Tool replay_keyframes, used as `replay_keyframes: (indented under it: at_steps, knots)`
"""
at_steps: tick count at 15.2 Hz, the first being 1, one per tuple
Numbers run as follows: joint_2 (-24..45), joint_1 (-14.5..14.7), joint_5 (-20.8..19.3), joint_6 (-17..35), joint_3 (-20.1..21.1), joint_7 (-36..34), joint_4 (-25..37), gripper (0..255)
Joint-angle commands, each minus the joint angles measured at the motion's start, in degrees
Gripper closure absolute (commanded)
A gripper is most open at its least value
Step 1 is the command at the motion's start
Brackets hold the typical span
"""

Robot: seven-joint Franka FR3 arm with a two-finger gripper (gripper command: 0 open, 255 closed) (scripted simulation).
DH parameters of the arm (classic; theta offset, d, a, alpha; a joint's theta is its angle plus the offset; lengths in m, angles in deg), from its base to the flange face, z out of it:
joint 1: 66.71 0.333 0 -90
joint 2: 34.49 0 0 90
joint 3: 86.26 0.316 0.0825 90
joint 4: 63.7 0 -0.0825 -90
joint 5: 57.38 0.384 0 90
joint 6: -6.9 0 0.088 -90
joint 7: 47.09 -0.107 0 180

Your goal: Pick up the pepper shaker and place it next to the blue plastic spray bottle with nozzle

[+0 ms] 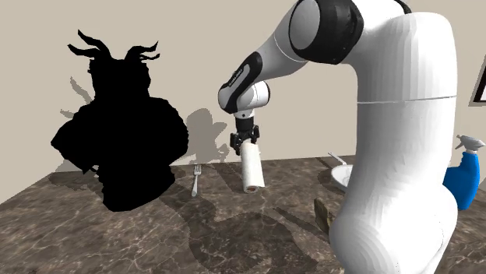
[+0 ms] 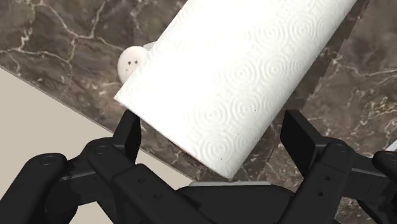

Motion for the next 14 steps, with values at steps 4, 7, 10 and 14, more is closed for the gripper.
replay_keyframes:
  at_steps: [4,7,10,14]
  knots:
    - [2.05,-0.14,0.18,2.05,0.00,0.03,-1.38,0]
    - [2.74,-0.22,0.25,3.11,-0.01,0.08,-1.74,0]
    - [2.74,-0.22,0.25,3.11,-0.01,0.08,-1.74,0]
    - [2.74,-0.22,0.25,3.10,-0.01,0.08,-1.74,255]
